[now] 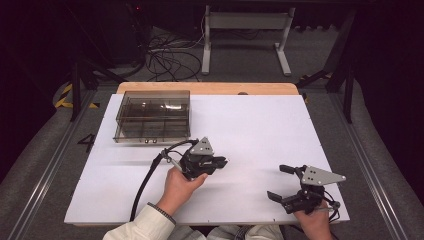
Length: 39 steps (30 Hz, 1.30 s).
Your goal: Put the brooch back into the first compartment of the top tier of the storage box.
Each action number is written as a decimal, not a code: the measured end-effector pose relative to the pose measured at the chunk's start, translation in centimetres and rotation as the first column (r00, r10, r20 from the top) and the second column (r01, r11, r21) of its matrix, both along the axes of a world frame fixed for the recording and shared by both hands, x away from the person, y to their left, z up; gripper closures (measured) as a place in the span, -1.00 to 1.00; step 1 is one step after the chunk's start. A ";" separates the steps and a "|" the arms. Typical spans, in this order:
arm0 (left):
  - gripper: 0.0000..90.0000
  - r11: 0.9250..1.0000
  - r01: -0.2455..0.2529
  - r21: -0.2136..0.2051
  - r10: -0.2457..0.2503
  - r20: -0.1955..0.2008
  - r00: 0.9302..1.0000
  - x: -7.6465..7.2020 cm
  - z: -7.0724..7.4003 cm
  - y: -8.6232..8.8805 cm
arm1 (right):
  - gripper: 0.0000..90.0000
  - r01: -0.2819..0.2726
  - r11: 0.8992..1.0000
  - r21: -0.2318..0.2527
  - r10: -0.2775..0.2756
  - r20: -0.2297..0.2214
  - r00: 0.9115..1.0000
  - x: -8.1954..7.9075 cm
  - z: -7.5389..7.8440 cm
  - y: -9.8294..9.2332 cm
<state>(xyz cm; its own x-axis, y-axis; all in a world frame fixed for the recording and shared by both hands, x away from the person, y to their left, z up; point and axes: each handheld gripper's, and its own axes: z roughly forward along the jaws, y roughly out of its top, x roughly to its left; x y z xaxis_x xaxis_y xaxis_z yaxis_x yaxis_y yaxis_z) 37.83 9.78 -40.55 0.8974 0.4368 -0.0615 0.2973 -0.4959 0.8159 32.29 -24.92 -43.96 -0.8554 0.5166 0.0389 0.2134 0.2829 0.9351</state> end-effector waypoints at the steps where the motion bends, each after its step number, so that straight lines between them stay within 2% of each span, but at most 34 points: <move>1: 0.83 1.000 -0.004 -0.002 0.004 0.006 1.000 0.0 0.1 0.1 | -0.96 0.000 1.000 0.000 0.000 0.000 1.000 0.0 0.0 0.0; 12: 0.83 0.999 -0.021 -0.024 0.022 0.034 0.999 -0.3 1.0 0.9 | -0.96 0.001 1.000 -0.001 -0.001 -0.006 1.000 0.0 0.0 0.0; 22: 0.83 0.999 -0.047 -0.012 0.047 0.058 0.997 -0.3 2.0 2.2 | -0.96 0.001 1.000 -0.002 -0.001 -0.003 1.000 0.1 -0.1 0.0; 25: 0.83 0.998 -0.058 0.009 0.057 0.072 0.996 -0.3 2.6 2.8 | -0.96 0.003 1.000 -0.002 -0.003 -0.004 1.000 0.1 -0.1 0.0; 31: 0.83 0.996 -0.084 0.021 0.082 0.077 0.994 -0.2 3.4 4.0 | -0.96 0.003 1.000 -0.001 -0.003 -0.007 1.000 0.2 -0.1 0.0; 39: 0.83 0.993 -0.112 0.020 0.110 0.090 0.990 -0.2 4.4 5.5 | -0.96 0.003 1.000 -0.001 -0.003 -0.011 1.000 0.2 -0.2 0.0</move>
<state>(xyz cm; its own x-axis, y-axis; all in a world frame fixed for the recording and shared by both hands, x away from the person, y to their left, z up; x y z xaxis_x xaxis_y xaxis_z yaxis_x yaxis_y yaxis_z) 37.62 15.30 -36.11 0.8446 0.5347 0.0279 0.2792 -0.4842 0.8292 32.46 -24.88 -44.12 -0.8533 0.5191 0.0481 0.2248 0.2831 0.9324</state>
